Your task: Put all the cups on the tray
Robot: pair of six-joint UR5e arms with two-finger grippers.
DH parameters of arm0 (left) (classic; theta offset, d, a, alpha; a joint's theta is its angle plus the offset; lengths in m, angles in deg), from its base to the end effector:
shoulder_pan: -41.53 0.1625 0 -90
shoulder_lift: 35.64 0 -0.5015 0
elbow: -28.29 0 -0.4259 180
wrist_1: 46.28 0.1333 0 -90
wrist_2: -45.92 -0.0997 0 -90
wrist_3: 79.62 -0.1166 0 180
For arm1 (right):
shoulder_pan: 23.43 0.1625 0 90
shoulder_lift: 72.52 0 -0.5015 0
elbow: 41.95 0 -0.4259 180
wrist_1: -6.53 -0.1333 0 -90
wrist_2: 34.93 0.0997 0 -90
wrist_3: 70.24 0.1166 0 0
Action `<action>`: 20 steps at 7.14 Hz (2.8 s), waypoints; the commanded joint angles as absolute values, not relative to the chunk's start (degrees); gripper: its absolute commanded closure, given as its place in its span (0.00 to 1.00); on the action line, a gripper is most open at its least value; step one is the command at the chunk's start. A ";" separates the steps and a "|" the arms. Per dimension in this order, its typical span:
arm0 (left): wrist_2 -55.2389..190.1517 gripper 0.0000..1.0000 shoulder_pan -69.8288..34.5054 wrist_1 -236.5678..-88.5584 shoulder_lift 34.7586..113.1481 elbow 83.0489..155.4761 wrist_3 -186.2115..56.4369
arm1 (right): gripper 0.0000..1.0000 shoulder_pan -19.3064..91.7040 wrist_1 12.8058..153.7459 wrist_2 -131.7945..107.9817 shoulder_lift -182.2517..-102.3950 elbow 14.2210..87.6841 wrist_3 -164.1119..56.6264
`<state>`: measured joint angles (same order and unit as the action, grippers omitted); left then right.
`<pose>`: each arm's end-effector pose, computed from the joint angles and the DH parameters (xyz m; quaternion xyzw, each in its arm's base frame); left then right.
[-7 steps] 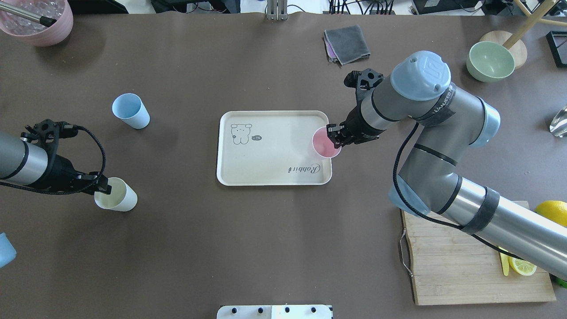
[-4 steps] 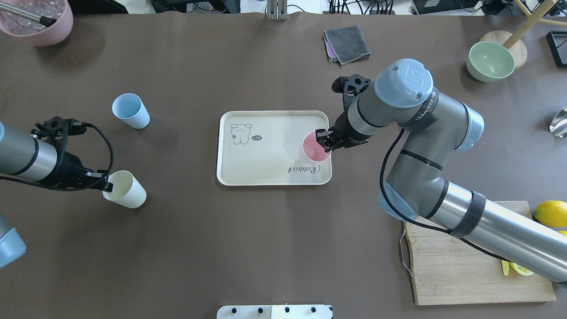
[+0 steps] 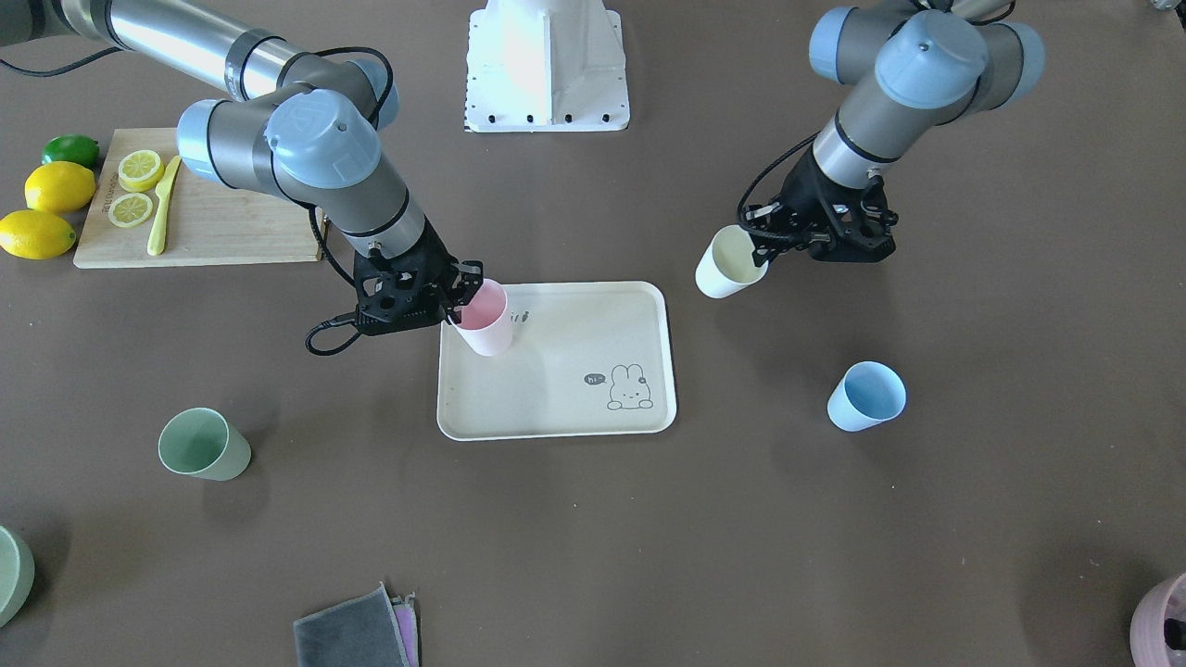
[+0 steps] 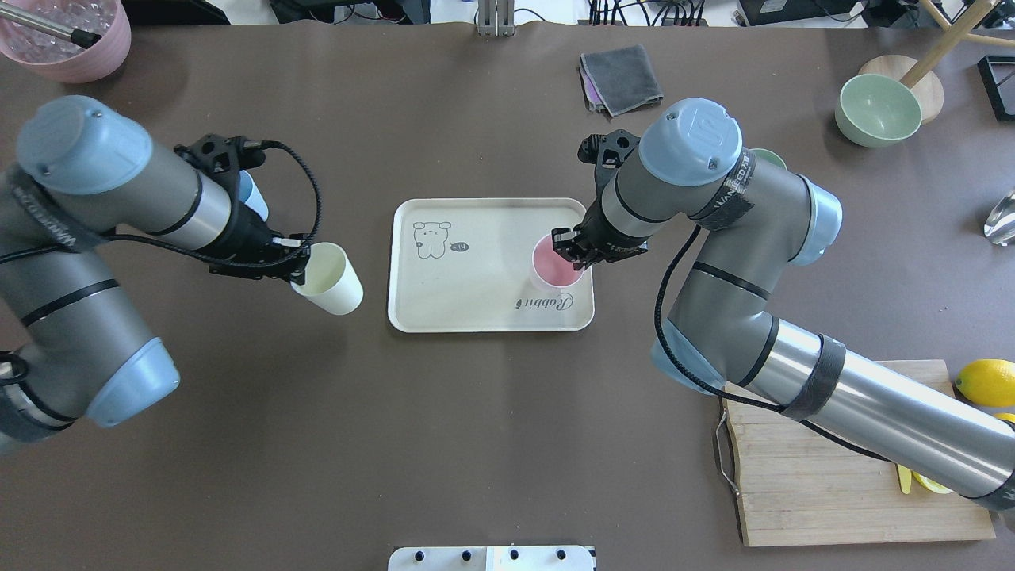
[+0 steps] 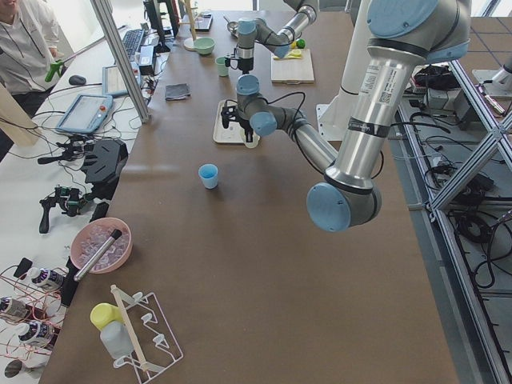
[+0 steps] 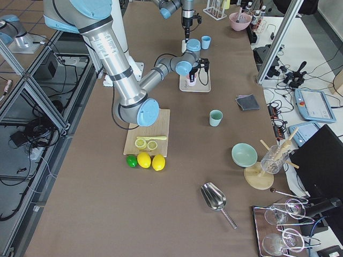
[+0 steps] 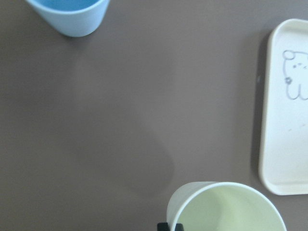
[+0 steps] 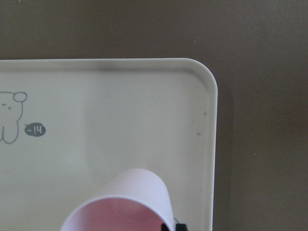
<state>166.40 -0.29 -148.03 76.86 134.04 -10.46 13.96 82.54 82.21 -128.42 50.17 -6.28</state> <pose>0.4480 -0.5003 0.3504 0.0085 0.4722 -0.0500 0.8800 -0.5618 -0.5302 0.3159 0.0361 -0.4625 -0.0120 0.8858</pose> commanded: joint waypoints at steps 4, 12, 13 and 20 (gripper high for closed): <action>161.68 1.00 3.39 -145.86 91.52 120.07 -7.46 | 0.00 19.95 84.39 87.90 -129.11 52.43 -7.13; 164.04 0.02 -6.17 -140.86 89.09 123.82 -22.29 | 0.00 38.35 86.33 92.78 -136.76 39.36 -33.94; 163.96 0.02 -6.54 -140.85 88.73 123.74 -23.62 | 0.00 38.27 86.25 92.69 -136.68 37.78 -33.68; 164.31 0.02 -14.69 -141.82 80.13 123.39 -42.67 | 1.00 36.33 86.60 94.79 -135.19 36.18 -31.14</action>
<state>164.18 -11.89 -141.66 82.79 123.50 -37.55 36.43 86.42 93.84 -135.91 36.13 -31.62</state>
